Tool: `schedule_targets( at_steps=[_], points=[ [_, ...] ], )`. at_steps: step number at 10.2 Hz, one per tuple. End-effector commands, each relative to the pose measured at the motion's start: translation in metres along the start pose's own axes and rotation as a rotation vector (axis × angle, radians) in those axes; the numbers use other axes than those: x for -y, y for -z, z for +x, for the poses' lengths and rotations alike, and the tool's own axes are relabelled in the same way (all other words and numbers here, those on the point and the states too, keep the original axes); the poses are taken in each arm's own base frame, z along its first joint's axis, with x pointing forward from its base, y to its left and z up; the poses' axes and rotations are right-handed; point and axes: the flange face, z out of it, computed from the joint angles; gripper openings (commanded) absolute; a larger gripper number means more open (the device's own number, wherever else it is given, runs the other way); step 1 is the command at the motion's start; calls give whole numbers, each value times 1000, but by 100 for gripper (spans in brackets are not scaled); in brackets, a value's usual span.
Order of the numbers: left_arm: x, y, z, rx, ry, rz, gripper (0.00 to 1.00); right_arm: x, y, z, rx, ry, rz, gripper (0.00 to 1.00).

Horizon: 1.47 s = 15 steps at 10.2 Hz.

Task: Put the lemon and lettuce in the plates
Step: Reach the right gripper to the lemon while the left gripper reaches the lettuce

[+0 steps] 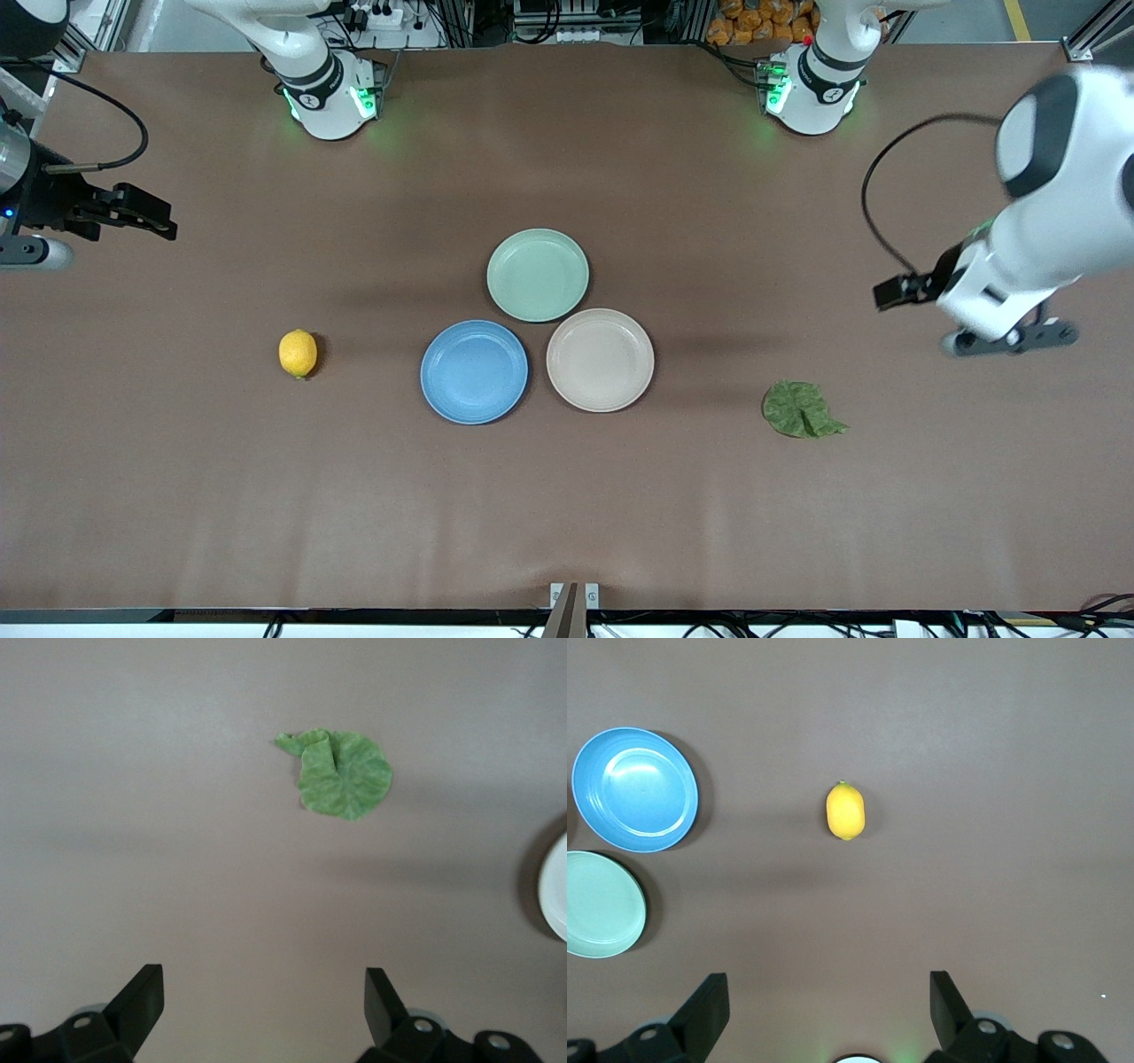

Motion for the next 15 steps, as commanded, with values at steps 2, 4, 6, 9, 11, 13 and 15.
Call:
schedule_targets(
  at_steps=[2, 4, 6, 9, 11, 13, 15],
  points=[
    [-11, -83, 41, 4, -30, 5, 100, -25, -64, 30, -24, -42, 25, 100],
    [-22, -127, 61, -38, -37, -9, 100, -40, -134, 59, -23, -67, 30, 100],
    [-27, -163, 72, -43, -34, -13, 100, -33, -190, 81, -5, -52, 30, 100],
    [-27, -204, 83, -58, -30, -20, 100, -7, -289, 84, -66, -11, 25, 100],
    [-30, -222, 86, -62, -32, -23, 100, -1, -335, 78, -97, 22, 15, 100],
    [-31, -238, 89, -70, -32, -26, 100, -4, -369, 80, -62, 17, 17, 100],
    [-34, -253, 91, -80, -36, -29, 100, -7, -383, 79, -42, 11, 18, 100]
  ],
)
